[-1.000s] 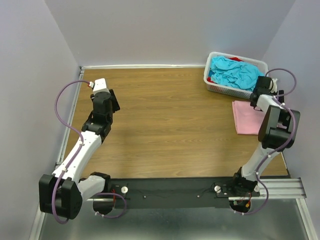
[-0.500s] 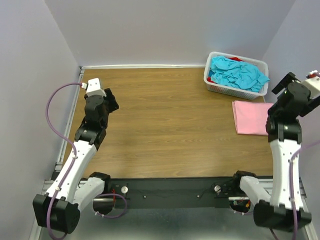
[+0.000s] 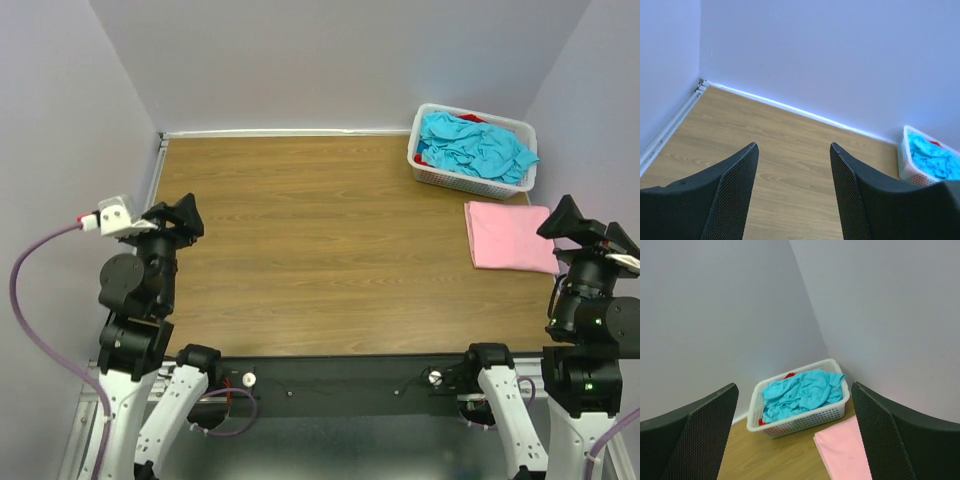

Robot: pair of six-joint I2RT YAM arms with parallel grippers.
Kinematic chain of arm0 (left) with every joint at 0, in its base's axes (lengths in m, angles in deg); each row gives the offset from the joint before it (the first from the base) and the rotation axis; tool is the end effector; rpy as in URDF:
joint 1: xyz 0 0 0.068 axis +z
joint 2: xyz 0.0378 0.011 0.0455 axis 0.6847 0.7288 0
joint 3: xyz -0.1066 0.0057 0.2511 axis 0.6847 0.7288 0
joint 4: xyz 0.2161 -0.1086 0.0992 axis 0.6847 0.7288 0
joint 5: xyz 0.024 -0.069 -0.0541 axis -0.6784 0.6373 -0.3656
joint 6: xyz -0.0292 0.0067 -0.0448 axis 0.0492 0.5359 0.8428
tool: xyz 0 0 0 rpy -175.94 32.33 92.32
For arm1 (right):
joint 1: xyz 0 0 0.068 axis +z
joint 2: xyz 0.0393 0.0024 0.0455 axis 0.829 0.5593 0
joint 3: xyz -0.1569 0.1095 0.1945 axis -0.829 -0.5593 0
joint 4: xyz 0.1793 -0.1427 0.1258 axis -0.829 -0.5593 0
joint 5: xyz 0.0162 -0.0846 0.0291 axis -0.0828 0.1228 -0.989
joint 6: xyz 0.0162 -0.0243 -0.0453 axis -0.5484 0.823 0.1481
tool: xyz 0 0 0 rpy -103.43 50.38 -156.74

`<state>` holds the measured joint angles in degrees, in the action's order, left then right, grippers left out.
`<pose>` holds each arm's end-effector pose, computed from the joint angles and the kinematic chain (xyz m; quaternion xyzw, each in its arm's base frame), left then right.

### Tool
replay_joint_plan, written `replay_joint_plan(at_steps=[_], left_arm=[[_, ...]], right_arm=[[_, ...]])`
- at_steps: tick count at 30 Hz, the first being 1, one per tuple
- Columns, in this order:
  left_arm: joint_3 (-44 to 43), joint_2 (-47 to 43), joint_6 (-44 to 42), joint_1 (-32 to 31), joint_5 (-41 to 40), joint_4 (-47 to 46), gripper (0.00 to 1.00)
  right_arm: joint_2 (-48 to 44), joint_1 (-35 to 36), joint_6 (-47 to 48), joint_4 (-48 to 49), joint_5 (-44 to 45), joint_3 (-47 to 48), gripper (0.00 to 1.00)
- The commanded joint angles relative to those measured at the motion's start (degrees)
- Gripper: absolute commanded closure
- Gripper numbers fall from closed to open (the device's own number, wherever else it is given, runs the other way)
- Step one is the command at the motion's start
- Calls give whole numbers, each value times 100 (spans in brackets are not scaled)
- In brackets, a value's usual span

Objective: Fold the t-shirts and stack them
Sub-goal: Reset both grippers

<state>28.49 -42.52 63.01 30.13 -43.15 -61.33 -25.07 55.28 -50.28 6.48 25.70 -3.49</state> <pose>0.0981 -0.0115 0.4087 -0.1690 0.6443 -0.1246 0.7354 0.0325 -0.0160 0.4469 0.2426 0.5393 -0.0546 0.8046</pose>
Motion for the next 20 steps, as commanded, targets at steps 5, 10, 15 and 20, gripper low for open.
replay_joint_plan(at_steps=[5, 10, 15, 20], left_arm=[[552, -881, 39, 25, -375, 0, 32], [842, -830, 101, 25, -296, -238, 31], [957, -610, 215, 25, -261, -449, 32], [966, -399, 259, 25, -244, -581, 31]], right_arm=[[-356, 273, 199, -281, -563, -527, 0], [-699, 282, 375, -281, -607, -896, 0], [-743, 326, 463, -281, -625, -923, 0], [-778, 379, 560, -281, -677, -967, 0]])
